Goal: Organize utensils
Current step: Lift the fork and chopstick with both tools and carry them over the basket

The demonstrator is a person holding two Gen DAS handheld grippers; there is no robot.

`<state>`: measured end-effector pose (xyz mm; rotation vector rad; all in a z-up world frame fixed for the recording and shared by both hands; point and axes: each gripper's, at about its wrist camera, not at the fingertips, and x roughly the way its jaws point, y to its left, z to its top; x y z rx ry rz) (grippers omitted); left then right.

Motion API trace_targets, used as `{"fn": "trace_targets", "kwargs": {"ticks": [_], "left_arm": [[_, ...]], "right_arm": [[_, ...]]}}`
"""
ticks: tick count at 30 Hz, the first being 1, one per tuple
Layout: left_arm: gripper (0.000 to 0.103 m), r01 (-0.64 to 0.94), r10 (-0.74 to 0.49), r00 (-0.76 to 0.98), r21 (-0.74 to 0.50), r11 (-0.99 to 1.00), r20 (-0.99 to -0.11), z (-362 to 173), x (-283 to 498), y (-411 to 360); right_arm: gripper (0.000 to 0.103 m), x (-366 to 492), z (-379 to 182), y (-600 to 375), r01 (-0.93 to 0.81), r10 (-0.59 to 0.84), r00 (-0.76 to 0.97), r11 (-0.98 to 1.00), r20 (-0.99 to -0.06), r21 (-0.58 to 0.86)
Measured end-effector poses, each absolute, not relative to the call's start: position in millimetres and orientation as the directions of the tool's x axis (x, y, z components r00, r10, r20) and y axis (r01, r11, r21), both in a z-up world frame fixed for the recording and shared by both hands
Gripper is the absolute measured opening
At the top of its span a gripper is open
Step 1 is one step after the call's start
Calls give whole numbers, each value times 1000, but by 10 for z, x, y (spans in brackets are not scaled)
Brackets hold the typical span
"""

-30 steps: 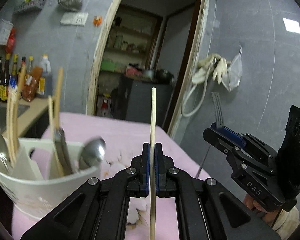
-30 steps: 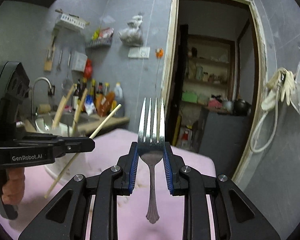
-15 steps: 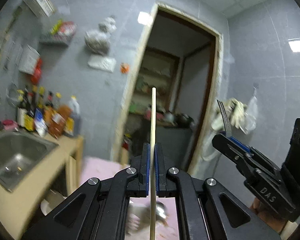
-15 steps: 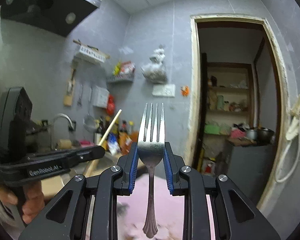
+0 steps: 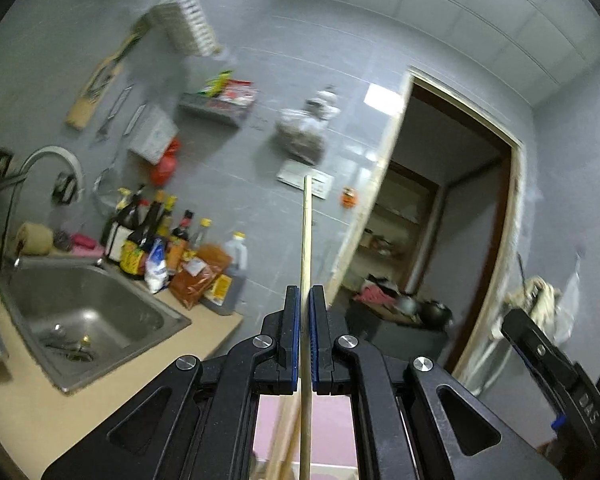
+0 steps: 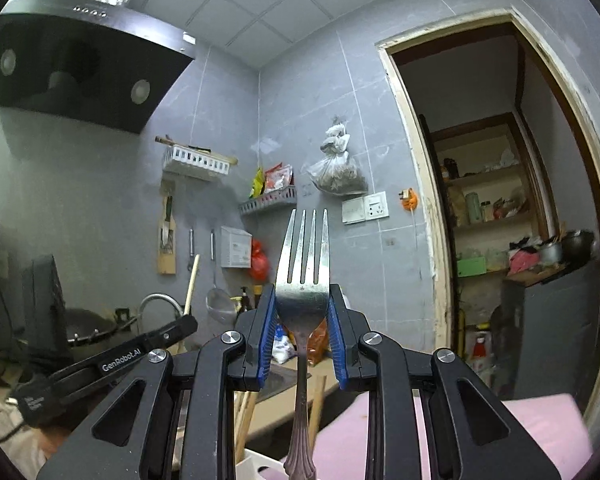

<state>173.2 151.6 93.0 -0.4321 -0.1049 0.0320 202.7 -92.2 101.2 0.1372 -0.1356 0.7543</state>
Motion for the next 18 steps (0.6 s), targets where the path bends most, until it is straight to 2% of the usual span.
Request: {"fn": "trace_targets", "kwargs": {"ticks": [7,18], "left_arm": [[2,-54,99,993,-489,871,68,737,1793,1698],[2,-80,107,994,-462,883,34,608,1834,1583]], "right_arm": [[22,2128,827,-854,-692,680,720,717,135,80],[22,2245,630,-765,-682,680,731,728,60,71]]}}
